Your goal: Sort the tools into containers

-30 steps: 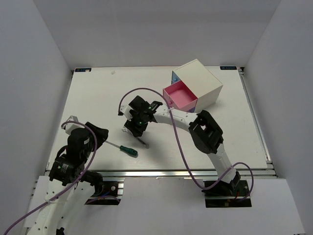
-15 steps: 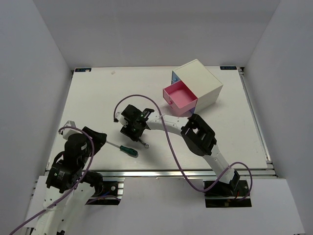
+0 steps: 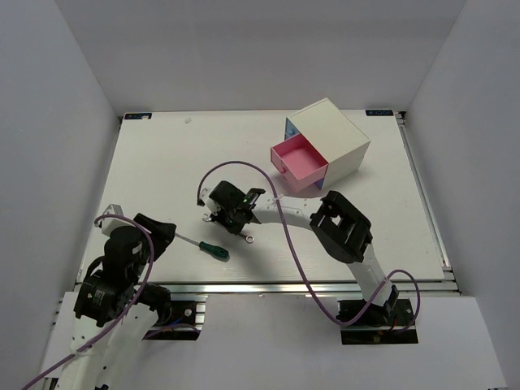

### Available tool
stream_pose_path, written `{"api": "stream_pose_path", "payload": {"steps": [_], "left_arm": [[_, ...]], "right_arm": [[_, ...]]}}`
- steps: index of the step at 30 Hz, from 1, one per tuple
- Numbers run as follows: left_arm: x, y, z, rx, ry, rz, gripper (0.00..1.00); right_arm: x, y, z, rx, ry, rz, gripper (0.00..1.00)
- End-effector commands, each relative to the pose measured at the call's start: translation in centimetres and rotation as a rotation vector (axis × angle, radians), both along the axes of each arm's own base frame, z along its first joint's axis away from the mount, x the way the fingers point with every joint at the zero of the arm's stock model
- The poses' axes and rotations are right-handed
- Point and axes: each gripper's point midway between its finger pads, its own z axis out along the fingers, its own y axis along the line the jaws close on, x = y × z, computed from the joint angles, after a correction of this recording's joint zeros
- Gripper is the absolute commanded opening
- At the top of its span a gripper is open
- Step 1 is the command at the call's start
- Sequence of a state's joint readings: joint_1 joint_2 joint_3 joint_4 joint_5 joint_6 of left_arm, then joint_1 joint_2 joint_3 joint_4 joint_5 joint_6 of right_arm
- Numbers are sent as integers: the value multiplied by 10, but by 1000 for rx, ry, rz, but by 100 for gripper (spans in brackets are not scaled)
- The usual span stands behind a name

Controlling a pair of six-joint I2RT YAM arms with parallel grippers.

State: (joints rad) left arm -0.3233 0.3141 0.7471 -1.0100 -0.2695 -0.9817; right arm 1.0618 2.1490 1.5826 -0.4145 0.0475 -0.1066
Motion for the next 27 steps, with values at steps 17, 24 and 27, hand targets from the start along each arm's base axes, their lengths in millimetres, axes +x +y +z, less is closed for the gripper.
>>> {"api": "stream_pose_path", "payload": {"steps": [17, 24, 27], "left_arm": [[6, -4, 5, -22, -32, -3, 65], [12, -8, 3, -28, -33, -12, 65], [15, -10, 3, -35, -39, -17, 65]], "right_arm": [[65, -30, 64, 157, 103, 5, 0], [65, -28, 96, 257, 101, 48, 0], [67, -31, 100, 269, 111, 45, 0]]}}
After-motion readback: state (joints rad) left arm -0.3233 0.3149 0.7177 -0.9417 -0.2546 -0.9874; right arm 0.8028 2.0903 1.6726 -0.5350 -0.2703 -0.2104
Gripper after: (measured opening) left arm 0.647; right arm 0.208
